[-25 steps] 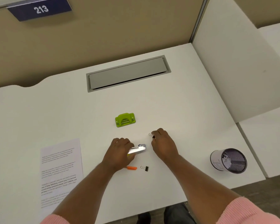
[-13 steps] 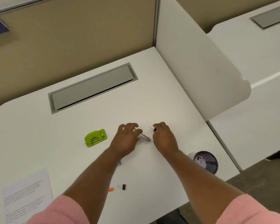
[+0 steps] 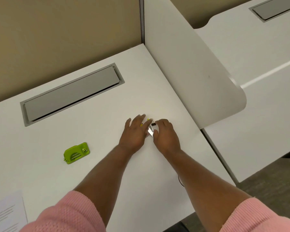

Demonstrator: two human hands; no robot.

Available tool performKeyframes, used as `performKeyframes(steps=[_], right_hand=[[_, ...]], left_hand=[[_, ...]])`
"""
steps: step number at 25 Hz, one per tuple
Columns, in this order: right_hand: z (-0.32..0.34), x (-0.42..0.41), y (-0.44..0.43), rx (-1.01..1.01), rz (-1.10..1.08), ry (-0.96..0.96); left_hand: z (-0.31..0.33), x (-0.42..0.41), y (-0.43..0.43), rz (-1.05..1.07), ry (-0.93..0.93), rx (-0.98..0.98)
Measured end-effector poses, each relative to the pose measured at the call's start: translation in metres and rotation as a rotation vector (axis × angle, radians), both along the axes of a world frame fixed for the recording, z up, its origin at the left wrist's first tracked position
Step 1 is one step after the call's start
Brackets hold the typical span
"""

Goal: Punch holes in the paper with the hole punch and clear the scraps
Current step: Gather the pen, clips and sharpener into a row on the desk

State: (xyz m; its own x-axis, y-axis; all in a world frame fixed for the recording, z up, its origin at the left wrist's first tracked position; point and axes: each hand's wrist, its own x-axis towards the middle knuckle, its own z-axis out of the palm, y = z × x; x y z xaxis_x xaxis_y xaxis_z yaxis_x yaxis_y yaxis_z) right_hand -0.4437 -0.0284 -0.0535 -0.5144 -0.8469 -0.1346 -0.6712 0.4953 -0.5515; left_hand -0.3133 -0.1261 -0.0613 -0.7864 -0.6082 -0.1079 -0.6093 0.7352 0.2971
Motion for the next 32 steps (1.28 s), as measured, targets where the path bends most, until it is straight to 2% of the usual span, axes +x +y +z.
performKeyframes(steps=[5, 15, 21, 27, 32], right_hand=[[0.011, 0.015, 0.013, -0.026, 0.095, 0.149], [0.032, 0.111, 0.059, -0.026, 0.227, 0.166], [0.038, 0.177, 0.090, -0.020, 0.322, 0.223], [0.025, 0.238, 0.123, -0.007, 0.409, 0.204], [0.006, 0.273, 0.143, 0.079, 0.445, 0.209]], left_hand=[[0.015, 0.029, 0.011, 0.071, -0.027, 0.006], [0.038, 0.159, 0.064, 0.171, -0.097, -0.037], [0.036, 0.241, 0.102, 0.268, -0.070, -0.037], [0.023, 0.320, 0.149, 0.342, -0.117, 0.023], [0.009, 0.362, 0.175, 0.344, -0.154, 0.060]])
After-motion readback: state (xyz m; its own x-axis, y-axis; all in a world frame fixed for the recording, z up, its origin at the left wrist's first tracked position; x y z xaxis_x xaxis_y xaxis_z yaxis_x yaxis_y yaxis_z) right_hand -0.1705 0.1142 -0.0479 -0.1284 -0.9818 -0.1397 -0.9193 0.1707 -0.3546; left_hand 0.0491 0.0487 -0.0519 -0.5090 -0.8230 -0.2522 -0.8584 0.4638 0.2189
